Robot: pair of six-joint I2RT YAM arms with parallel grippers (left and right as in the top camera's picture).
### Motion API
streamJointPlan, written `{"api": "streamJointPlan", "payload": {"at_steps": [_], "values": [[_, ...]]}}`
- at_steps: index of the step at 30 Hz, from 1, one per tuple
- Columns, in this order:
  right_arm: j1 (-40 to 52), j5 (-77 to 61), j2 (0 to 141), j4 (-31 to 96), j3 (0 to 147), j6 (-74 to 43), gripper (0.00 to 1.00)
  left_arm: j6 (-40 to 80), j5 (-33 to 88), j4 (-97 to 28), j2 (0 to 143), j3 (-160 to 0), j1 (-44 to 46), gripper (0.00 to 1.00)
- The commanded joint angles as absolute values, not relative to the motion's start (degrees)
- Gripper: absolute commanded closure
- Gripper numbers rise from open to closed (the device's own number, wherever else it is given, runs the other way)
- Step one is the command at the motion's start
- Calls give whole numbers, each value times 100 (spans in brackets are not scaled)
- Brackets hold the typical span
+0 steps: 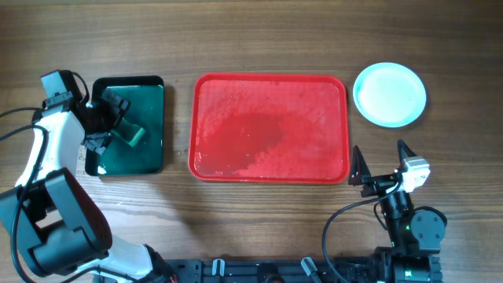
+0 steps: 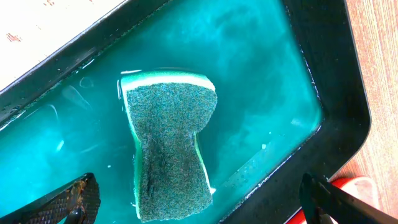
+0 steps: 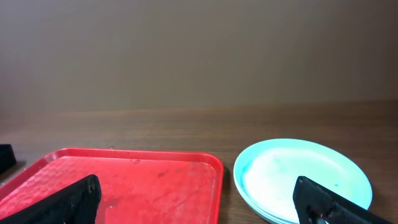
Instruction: Clean dirty plates on tray and stack at the side
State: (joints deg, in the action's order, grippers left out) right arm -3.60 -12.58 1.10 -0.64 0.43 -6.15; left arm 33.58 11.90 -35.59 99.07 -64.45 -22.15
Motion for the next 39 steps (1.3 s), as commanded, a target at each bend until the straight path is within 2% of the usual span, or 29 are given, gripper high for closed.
{"api": "streamJointPlan", "payload": {"at_steps": [1, 17, 23, 27, 29, 33, 39], "values": [[-405, -1240, 19, -86, 30, -657, 0, 3347, 1216, -3540, 9939, -6440, -2235, 0], [-403, -1243, 21, -86, 30, -657, 0, 3347, 1214, -3540, 9953, -6440, -2235, 0], [-405, -1243, 21, -86, 30, -657, 0, 3350, 1157, -3673, 9207, -6440, -2174, 0], [-403, -1243, 21, -86, 30, -655, 0, 2491, 1151, -3363, 8176, -6187, -1474, 0], [-403, -1243, 21, -86, 30, -655, 0, 1750, 1153, -2963, 7393, -5739, -947, 0], [-403, -1243, 21, -86, 30, -655, 0, 998, 1153, -2394, 5870, -4716, -231, 0], [-403, -1243, 21, -89, 30, -655, 0, 768, 1151, -1372, 3068, -2641, -12, 0]]}}
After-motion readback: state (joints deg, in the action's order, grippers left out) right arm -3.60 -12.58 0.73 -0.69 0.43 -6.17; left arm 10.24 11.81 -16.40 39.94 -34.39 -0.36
